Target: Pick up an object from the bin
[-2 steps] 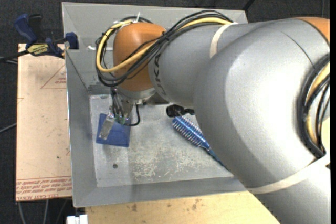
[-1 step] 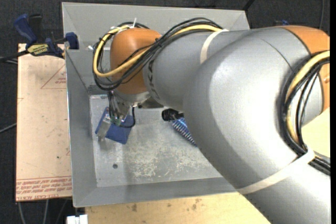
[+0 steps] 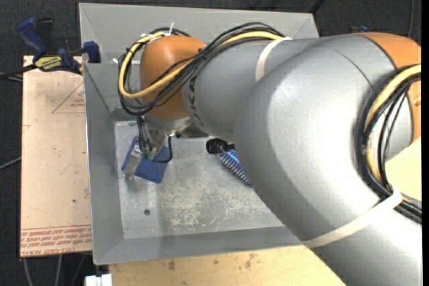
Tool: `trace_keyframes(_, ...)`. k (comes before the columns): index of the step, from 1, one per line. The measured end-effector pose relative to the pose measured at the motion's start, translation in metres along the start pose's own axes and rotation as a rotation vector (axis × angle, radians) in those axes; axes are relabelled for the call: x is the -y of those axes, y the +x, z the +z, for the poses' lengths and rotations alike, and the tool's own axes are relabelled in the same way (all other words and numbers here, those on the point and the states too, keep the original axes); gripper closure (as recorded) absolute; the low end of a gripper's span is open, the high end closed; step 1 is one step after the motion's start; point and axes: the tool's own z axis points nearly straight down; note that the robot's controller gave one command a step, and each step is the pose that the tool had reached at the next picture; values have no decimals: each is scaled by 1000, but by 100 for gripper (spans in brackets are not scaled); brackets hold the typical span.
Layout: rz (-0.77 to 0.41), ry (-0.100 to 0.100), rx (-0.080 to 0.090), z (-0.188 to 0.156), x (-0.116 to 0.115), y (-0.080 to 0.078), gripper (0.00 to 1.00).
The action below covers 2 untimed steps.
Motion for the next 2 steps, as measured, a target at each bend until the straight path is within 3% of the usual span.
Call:
trace_keyframes(1, -2, -5, 2, -4, -3, -1, 100)
trace_keyframes(2, -5, -7, 3, -18, -7, -2, 100)
